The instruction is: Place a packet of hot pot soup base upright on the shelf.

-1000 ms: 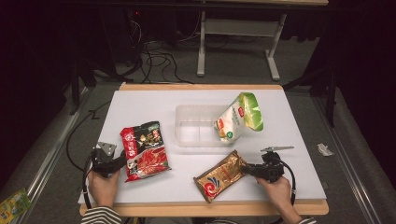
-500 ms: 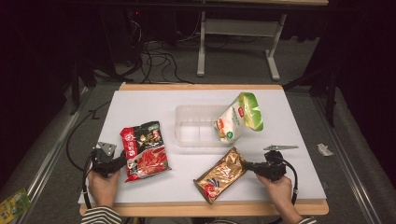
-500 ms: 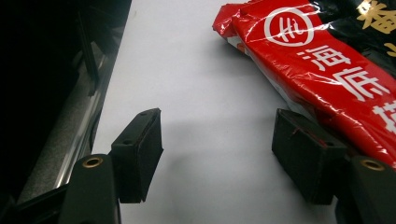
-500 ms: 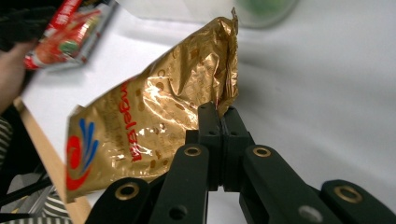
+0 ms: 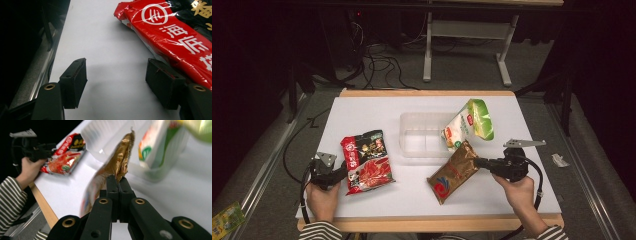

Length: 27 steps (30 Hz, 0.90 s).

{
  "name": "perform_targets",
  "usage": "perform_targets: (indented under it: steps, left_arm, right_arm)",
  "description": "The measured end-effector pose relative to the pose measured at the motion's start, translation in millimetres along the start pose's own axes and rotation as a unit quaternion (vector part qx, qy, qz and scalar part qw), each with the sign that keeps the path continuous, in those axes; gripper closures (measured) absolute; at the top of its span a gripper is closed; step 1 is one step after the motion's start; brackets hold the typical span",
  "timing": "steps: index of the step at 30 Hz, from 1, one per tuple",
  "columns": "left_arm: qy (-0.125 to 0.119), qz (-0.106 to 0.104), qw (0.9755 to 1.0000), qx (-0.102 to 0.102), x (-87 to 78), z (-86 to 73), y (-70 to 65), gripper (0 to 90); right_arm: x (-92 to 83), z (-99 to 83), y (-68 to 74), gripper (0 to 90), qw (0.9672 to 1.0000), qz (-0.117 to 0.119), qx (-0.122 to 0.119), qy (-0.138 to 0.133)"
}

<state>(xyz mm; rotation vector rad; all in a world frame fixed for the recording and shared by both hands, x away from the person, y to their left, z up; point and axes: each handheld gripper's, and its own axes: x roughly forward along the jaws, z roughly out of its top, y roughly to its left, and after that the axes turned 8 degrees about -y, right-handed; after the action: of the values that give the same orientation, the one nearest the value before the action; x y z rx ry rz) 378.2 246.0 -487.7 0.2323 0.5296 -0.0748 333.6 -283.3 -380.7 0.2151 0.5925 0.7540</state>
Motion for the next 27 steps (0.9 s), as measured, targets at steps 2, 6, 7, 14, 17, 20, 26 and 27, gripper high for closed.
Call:
perform_targets:
  steps: [2,6,7,14,17,20,26,27]
  left_arm:
    - [0.0,0.0,1.0,0.0,0.0,0.0,0.0,33.5]
    - [0.001,0.0,1.0,0.0,-0.1,0.0,0.2,33.5]
    - [0.001,0.0,1.0,-0.001,-0.1,0.0,0.3,33.5]
    - [0.001,0.0,1.0,-0.001,0.0,0.0,0.4,33.5]
    - [0.001,-0.001,1.0,-0.001,0.0,0.0,0.5,33.5]
    - [0.001,-0.001,1.0,-0.001,0.0,0.1,0.6,33.5]
    - [0.002,-0.002,1.0,-0.001,0.0,0.1,0.7,33.5]
    - [0.001,-0.001,1.0,-0.001,0.1,0.1,0.7,33.6]
  right_arm:
    - [-2.9,8.2,4.3,90.0,1.0,0.002,-0.008,-0.005]
    - [-7.7,22.3,11.7,90.0,0.9996,0.007,-0.021,-0.016]
    - [-8.4,25.4,13.5,90.0,0.9995,0.008,-0.024,-0.018]
    - [-12.1,42.5,22.5,90.0,0.9988,0.013,-0.041,-0.022]
    - [-13.7,49.5,25.6,90.0,0.9985,0.019,-0.046,-0.024]
    - [-14.1,57.5,29.8,90.0,0.9979,0.025,-0.053,-0.027]
    - [-10.4,76.0,38.3,90.0,0.997,0.04,-0.06,-0.029]
    - [-9.2,79.1,39.7,90.0,0.9967,0.042,-0.062,-0.03]
